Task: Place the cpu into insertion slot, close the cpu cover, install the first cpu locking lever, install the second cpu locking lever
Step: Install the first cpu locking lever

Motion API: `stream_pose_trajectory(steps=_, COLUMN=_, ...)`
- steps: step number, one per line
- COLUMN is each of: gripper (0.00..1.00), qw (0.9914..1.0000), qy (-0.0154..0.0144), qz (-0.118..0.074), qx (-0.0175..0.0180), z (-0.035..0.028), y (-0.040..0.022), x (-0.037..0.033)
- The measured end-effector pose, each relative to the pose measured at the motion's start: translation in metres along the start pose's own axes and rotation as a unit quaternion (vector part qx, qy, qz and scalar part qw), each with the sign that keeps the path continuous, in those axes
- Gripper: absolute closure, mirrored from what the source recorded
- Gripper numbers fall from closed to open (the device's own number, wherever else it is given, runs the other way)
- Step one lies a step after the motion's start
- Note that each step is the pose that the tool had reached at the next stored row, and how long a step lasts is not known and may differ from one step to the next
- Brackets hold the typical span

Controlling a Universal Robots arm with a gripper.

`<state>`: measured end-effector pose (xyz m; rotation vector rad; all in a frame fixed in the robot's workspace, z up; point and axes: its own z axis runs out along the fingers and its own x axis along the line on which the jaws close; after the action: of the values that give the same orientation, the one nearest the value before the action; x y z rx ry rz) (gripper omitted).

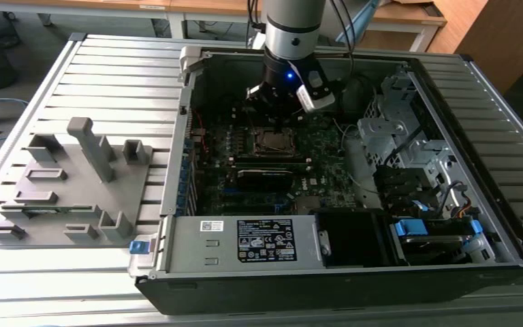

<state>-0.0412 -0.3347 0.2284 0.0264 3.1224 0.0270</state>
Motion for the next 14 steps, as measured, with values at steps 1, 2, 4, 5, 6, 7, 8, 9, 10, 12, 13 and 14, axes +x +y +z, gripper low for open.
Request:
stream_pose_trajectory(steps=1, gripper=0.9, qw=1.0, qy=0.0, qz=0.0, qx=0.0, z=-0.0001, y=0.0, x=0.0)
stream_pose_trajectory(steps=2, gripper=0.9, qw=1.0, qy=0.0001, qz=0.0, qx=0.0002, z=-0.0004, y=-0.0001, x=0.0)
stream_pose_trajectory(steps=4, gripper=0.9, qw=1.0, qy=0.0001, qz=0.0, qx=0.0003, z=-0.0018, y=-0.0001, x=0.0)
stream_pose_trajectory(steps=5, gripper=0.9, qw=1.0, qy=0.0001, qz=0.0, qx=0.0002, z=-0.0028, y=0.0, x=0.0)
stream_pose_trajectory(steps=6, gripper=0.9, qw=1.0, qy=0.0001, qz=0.0, qx=0.0002, z=-0.0043, y=0.0, x=0.0)
stream_pose_trajectory(steps=7, gripper=0.9, qw=1.0, qy=0.0001, qz=0.0, qx=0.0002, z=-0.0058, y=0.0, x=-0.0001)
stream_pose_trajectory(steps=8, gripper=0.9, qw=1.0, qy=0.0001, qz=0.0, qx=0.0002, z=-0.0074, y=0.0001, x=-0.0001)
stream_pose_trajectory(steps=9, gripper=0.9, qw=1.0, qy=0.0001, qz=0.0, qx=0.0002, z=-0.0091, y=0.0001, x=-0.0001)
stream_pose_trajectory(steps=10, gripper=0.9, qw=1.0, qy=0.0001, qz=0.0, qx=0.0002, z=-0.0108, y=0.0002, x=-0.0002)
stream_pose_trajectory(steps=12, gripper=0.9, qw=1.0, qy=0.0001, qz=0.0, qx=0.0002, z=-0.0142, y=0.0002, x=-0.0002)
stream_pose_trajectory(steps=13, gripper=0.9, qw=1.0, qy=0.0001, qz=0.0, qx=0.0002, z=-0.0159, y=0.0002, x=-0.0003)
stream_pose_trajectory(steps=14, gripper=0.9, qw=1.0, qy=0.0001, qz=0.0, qx=0.0002, z=-0.0173, y=0.0003, x=-0.0003)
